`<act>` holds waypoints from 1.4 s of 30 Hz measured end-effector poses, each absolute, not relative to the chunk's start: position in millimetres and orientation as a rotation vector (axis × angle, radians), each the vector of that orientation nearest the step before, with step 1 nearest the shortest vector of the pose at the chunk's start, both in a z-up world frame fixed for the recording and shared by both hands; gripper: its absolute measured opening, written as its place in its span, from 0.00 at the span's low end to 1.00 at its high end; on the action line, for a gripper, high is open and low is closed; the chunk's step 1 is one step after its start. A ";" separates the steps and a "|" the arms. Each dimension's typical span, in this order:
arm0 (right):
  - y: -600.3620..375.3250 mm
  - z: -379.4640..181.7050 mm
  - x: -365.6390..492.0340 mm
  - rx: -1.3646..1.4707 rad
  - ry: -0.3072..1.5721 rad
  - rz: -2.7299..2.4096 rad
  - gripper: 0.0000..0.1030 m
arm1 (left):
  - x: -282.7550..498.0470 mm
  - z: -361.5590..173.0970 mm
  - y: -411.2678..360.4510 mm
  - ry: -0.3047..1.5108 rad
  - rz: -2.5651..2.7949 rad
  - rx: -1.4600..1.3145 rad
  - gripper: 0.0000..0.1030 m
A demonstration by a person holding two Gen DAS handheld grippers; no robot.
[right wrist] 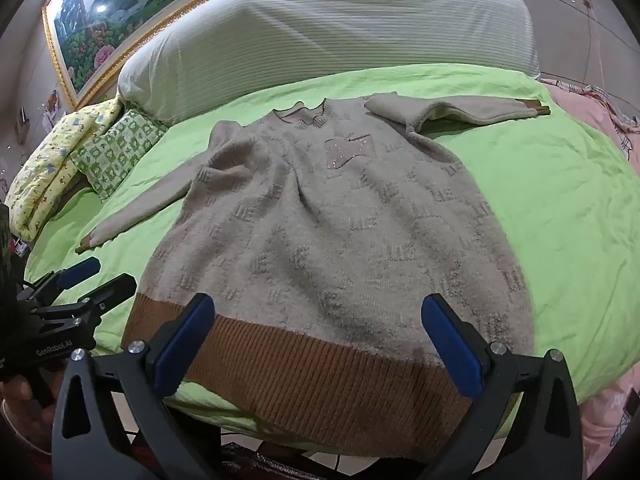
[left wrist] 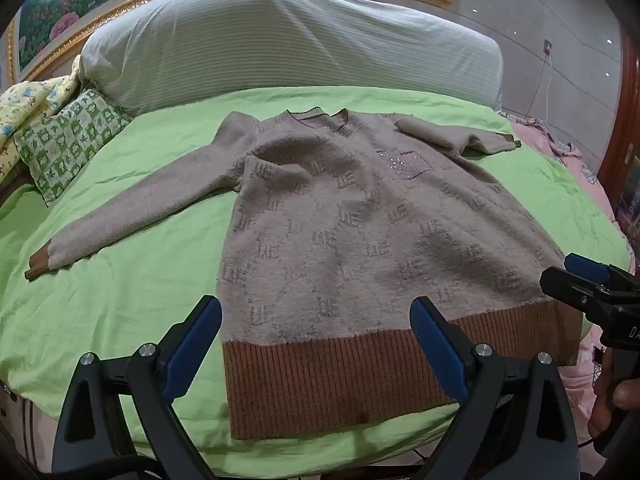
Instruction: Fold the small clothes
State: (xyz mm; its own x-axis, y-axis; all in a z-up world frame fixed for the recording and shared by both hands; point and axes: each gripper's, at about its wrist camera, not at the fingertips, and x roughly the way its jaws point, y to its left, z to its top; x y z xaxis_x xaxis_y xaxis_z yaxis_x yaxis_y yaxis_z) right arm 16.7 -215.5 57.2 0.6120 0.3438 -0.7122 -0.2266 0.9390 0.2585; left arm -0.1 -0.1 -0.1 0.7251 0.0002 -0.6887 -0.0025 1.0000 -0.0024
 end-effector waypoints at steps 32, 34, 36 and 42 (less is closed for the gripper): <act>-212.3 57.8 17.2 0.151 0.847 0.337 1.00 | 6.4 -7.5 2.0 0.781 -0.005 -0.015 0.93; -210.7 57.0 18.2 0.153 0.851 0.340 1.00 | 7.0 -8.7 1.3 0.787 -0.006 -0.018 0.93; -210.4 56.9 18.7 0.154 0.852 0.342 1.00 | 8.4 -10.1 0.6 0.794 -0.006 -0.016 0.93; -210.0 56.7 20.3 0.165 0.852 0.339 1.00 | 14.4 -11.5 0.4 0.792 0.001 -0.004 0.93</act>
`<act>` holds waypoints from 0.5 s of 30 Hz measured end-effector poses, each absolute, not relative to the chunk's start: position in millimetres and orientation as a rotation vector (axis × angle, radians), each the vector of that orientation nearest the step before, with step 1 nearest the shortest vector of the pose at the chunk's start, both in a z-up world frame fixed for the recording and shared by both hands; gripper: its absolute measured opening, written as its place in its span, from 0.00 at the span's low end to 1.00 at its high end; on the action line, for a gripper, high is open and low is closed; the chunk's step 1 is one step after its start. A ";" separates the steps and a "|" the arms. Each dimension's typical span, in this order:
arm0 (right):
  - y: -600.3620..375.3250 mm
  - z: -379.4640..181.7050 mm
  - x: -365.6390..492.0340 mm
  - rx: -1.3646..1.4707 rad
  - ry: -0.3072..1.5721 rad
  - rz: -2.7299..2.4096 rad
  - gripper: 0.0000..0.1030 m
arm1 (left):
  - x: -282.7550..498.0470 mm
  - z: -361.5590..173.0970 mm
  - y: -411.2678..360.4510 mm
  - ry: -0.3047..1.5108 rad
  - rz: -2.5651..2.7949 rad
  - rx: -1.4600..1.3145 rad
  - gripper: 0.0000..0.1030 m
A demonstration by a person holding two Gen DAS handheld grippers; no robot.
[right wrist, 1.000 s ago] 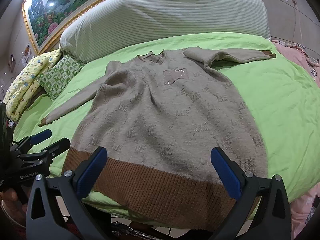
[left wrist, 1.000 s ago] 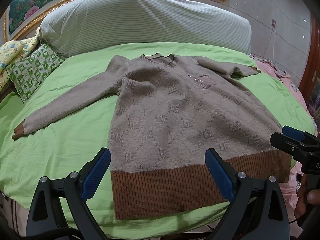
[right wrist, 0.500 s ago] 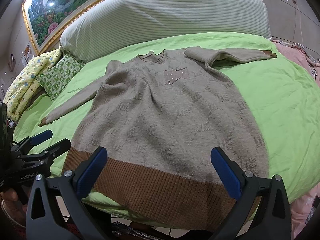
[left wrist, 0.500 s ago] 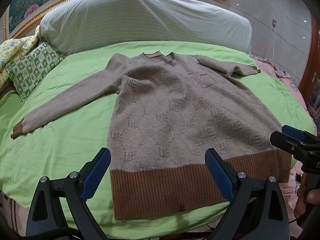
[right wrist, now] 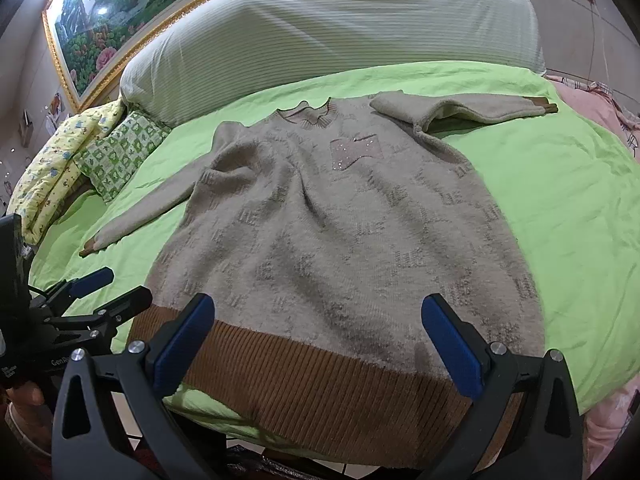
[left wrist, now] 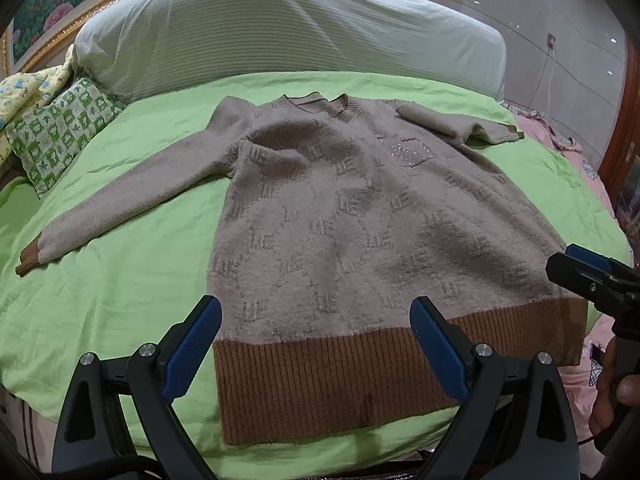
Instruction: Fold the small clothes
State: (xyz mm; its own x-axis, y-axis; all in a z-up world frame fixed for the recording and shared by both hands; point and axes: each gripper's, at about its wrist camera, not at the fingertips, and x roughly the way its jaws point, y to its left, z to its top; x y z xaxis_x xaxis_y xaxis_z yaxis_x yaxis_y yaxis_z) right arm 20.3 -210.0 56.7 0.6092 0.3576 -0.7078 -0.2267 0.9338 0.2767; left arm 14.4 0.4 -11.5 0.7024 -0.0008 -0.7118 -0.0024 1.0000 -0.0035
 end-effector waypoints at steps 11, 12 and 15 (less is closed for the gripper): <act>-220.3 62.6 45.5 0.181 0.836 0.343 1.00 | 45.4 1.2 29.8 0.786 0.049 -0.054 0.93; -222.2 64.3 50.6 0.185 0.831 0.342 1.00 | 50.5 3.5 34.7 0.788 0.058 -0.059 0.93; -225.7 67.9 65.8 0.192 0.824 0.344 1.00 | 64.9 8.0 46.7 0.799 0.072 -0.083 0.93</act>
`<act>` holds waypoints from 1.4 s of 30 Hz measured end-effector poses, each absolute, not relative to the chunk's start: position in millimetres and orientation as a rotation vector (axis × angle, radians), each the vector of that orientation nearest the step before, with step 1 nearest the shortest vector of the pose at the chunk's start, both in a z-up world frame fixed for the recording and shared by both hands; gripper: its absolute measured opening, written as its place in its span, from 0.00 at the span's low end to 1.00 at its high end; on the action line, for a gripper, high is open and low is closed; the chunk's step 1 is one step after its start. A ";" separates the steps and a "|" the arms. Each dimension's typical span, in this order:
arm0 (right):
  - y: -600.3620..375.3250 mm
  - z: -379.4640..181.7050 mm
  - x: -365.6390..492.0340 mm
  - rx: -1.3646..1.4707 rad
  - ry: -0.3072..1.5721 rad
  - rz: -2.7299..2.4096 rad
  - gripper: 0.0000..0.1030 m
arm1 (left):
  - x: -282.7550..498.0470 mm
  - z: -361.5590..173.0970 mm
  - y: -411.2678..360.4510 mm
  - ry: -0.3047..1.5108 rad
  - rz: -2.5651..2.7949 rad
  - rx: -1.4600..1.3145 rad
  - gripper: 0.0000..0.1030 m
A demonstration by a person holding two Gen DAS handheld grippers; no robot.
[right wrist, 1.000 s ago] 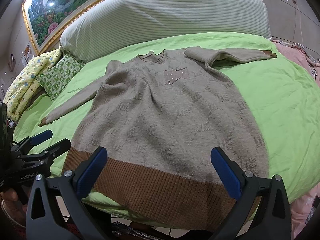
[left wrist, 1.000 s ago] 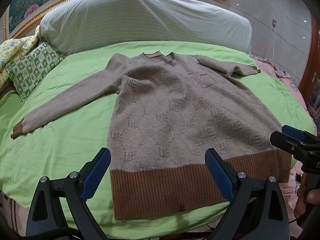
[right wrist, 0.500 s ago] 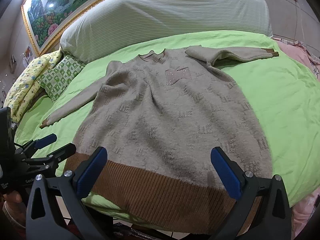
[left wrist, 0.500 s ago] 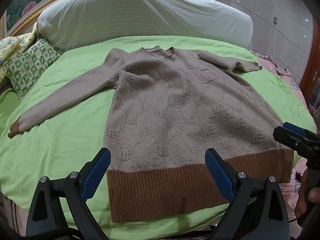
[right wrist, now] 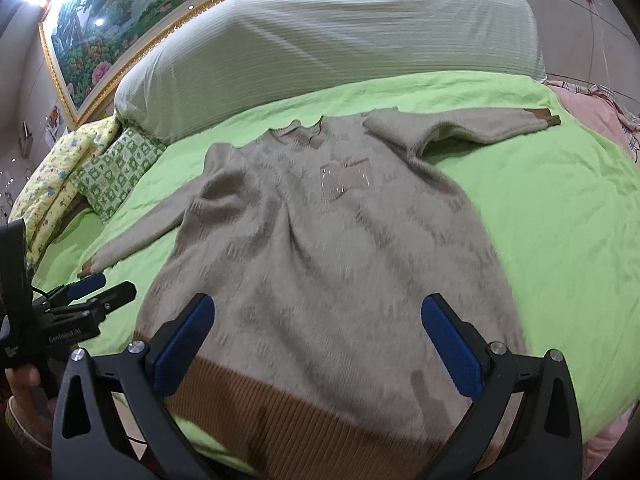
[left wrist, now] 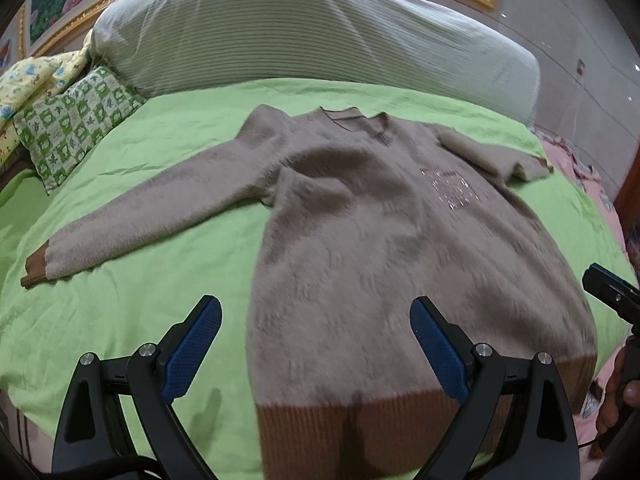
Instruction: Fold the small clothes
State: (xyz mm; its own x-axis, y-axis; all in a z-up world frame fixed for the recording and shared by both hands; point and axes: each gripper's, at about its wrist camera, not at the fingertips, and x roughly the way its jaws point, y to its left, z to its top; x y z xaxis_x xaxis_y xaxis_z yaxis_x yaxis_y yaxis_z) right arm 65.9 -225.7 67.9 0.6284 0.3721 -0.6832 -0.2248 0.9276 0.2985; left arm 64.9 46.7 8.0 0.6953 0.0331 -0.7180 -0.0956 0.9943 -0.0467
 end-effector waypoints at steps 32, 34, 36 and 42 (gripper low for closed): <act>-206.0 53.5 372.4 -0.065 0.930 0.355 1.00 | 380.1 -10.3 165.9 0.955 0.066 -0.063 0.94; -200.5 37.5 384.7 -0.130 0.965 0.336 1.00 | 402.6 -19.1 170.5 0.971 0.072 -0.062 0.93; -195.6 18.3 393.2 -0.211 1.001 0.304 1.00 | 421.1 -31.6 174.7 0.998 0.081 -0.073 0.94; -220.5 -13.5 411.3 -0.168 1.062 0.246 0.66 | 446.0 -68.3 177.7 1.080 0.018 -0.140 0.66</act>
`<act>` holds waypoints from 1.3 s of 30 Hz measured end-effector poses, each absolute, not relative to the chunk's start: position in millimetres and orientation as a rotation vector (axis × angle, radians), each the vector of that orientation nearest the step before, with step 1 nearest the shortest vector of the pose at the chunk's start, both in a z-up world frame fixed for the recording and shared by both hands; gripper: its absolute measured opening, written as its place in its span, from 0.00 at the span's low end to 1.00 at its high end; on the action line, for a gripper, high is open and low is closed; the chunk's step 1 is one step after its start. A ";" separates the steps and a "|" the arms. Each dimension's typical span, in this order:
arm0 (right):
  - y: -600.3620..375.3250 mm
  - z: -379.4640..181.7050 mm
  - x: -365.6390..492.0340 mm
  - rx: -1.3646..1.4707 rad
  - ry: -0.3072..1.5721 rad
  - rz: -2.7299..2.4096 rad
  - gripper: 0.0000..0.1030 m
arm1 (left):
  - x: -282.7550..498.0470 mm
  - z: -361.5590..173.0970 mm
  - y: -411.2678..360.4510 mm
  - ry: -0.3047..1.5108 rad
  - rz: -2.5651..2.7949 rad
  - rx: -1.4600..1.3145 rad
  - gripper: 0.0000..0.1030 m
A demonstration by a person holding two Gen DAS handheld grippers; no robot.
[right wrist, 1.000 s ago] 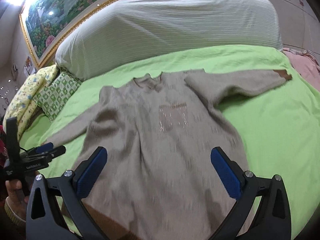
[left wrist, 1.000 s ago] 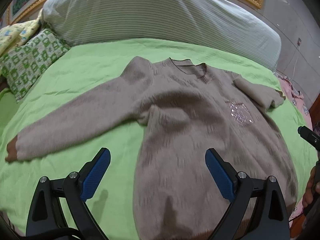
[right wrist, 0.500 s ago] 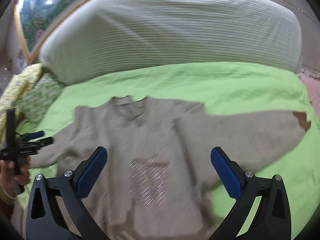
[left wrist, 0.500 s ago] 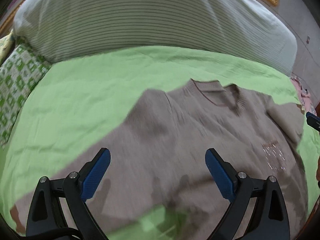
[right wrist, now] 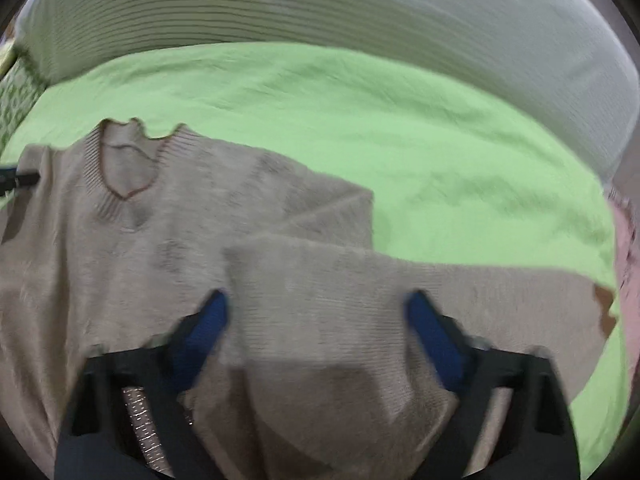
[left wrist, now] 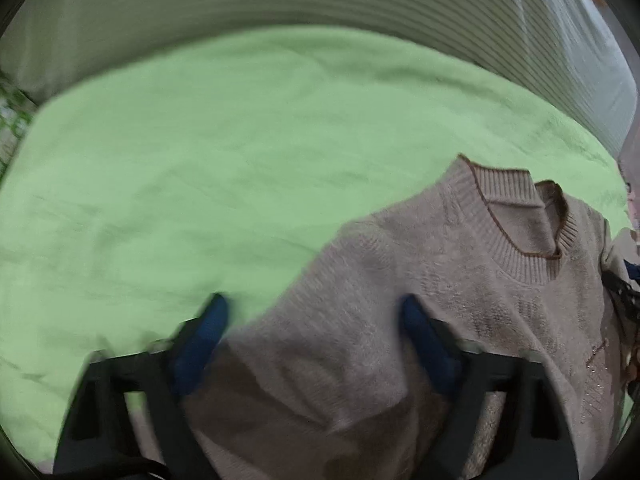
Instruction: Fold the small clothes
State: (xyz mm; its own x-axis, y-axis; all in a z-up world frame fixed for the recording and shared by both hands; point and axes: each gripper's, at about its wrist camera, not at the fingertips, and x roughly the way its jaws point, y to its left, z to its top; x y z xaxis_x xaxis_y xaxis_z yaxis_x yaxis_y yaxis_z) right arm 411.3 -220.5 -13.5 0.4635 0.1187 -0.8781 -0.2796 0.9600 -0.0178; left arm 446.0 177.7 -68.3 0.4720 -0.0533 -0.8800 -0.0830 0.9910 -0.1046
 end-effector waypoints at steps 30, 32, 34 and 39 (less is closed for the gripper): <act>-321.3 82.1 368.5 0.022 0.800 0.047 0.72 | 353.9 9.6 138.5 0.943 0.007 0.026 0.62; -328.8 85.4 348.1 0.053 0.792 0.067 0.74 | 319.4 3.4 129.9 0.985 0.002 -0.060 0.64; -338.1 81.1 328.0 0.100 0.807 0.076 0.75 | 290.1 -7.3 115.7 1.030 0.014 -0.147 0.64; -347.0 56.2 284.9 0.268 0.904 0.121 0.75 | 274.2 -45.1 100.0 1.121 0.067 -0.233 0.64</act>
